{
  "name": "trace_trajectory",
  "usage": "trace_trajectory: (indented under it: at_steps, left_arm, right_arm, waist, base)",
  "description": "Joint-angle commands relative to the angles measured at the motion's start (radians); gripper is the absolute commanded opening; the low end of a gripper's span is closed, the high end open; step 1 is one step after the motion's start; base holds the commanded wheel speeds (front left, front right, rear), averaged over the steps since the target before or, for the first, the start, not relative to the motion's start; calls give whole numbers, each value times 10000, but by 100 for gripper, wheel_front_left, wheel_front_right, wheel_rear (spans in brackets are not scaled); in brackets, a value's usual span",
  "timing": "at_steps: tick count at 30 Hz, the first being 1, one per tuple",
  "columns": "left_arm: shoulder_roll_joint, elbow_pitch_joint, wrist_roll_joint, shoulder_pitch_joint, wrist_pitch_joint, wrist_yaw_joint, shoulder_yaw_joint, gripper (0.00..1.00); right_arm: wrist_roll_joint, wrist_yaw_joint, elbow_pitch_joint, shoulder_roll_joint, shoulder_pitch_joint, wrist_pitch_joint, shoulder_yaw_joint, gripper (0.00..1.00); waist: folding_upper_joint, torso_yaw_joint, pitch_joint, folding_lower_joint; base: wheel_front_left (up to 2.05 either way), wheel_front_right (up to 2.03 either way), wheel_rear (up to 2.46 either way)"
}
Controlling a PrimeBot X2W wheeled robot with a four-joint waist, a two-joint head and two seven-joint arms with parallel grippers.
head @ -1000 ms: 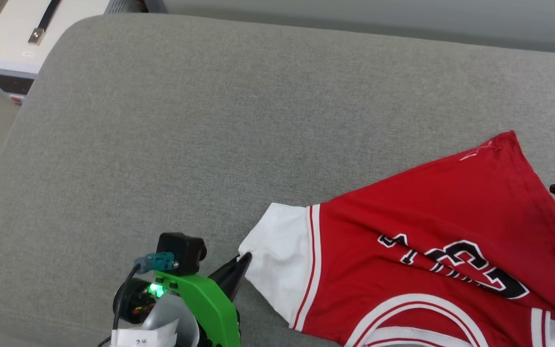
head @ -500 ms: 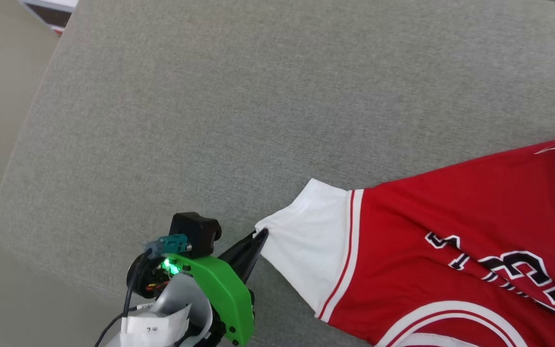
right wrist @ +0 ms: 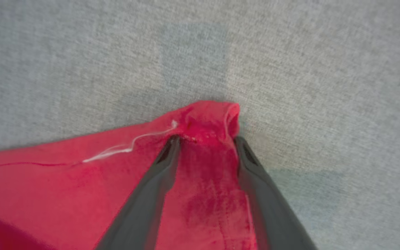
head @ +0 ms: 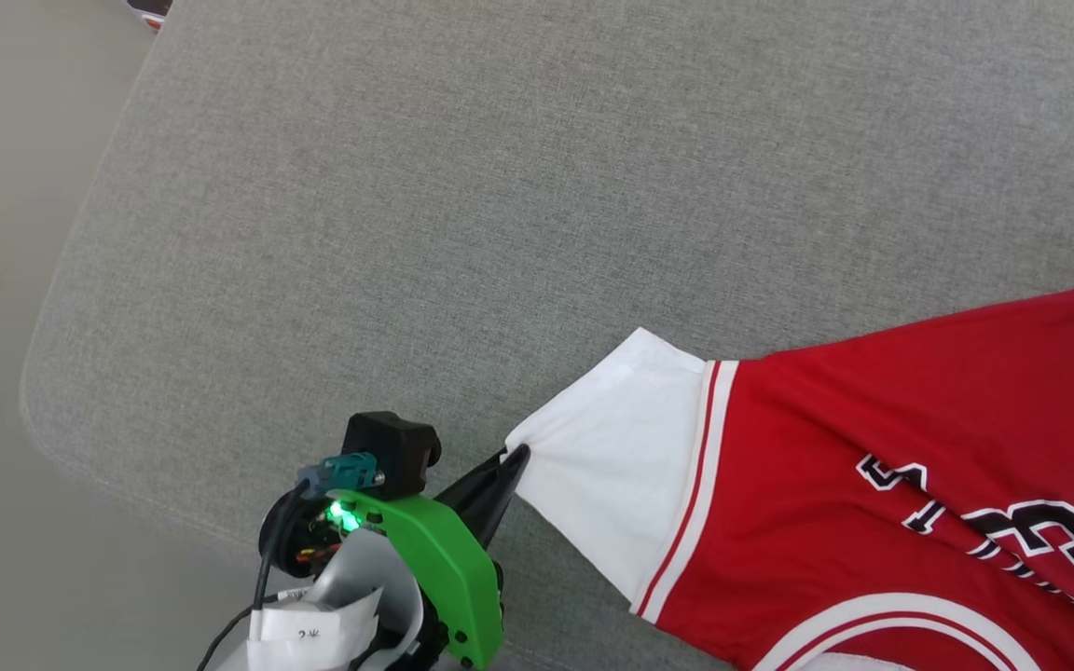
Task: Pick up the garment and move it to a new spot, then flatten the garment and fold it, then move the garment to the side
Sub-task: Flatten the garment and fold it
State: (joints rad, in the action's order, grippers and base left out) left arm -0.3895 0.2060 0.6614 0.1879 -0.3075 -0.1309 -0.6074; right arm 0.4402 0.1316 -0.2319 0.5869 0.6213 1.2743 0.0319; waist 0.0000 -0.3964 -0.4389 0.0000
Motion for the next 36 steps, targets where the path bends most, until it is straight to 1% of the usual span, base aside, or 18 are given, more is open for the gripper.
trace_trajectory:
  at_steps: [1,7,11,13,20,21,26,28,31,36]
  left_arm:
    - [39,-41,29,234,61,41,32,0]
    - [-138,-354,83,64,235,-259,413,0]
    - [-263,-369,241,-5,328,-210,597,0]
    - [-430,-368,236,-8,357,-199,715,0]
    - [-850,-170,296,18,466,-285,1187,0]
    - [-999,-75,364,37,450,-306,1356,0]
    - [-1192,219,345,288,592,-426,1756,0]
    - [-1227,322,348,456,667,-414,1885,0]
    - [-1251,407,312,787,811,-459,2125,0]
    - [-1232,576,116,1504,1292,-565,2590,0]
  right_arm:
    - [130,-9,-348,-252,-507,-143,-175,0]
    - [382,-9,-391,-375,-451,-1127,-283,0]
    - [720,-9,-343,-430,-335,-1891,-384,0]
    - [881,-9,-269,-434,-255,-2282,-431,0]
    - [1333,-9,-66,-146,-98,-3505,-542,0]
    - [1485,-9,71,1,-132,-3949,-633,0]
    - [1716,-9,433,178,-324,-4607,-730,0]
    - [1855,-9,652,291,-487,-4700,-839,0]
    - [2013,-9,1058,392,-626,-4947,-762,0]
    - [2178,-9,1775,374,-864,-5339,-496,0]
  waist:
    - [0,-4,109,0]
    - [0,242,689,0]
    - [0,553,1203,0]
    - [0,747,1447,0]
    - [0,1435,2244,0]
    - [0,1767,2608,0]
    - [0,2301,3154,0]
    - [0,2496,3359,0]
    - [0,2762,3582,0]
    - [0,3174,3927,0]
  base:
    - [0,0,0]
    - [0,0,0]
    - [0,0,0]
    - [0,0,0]
    - [0,0,0]
    - [0,0,0]
    - [0,0,0]
    - [0,0,0]
    - [0,0,0]
    - [0,0,0]
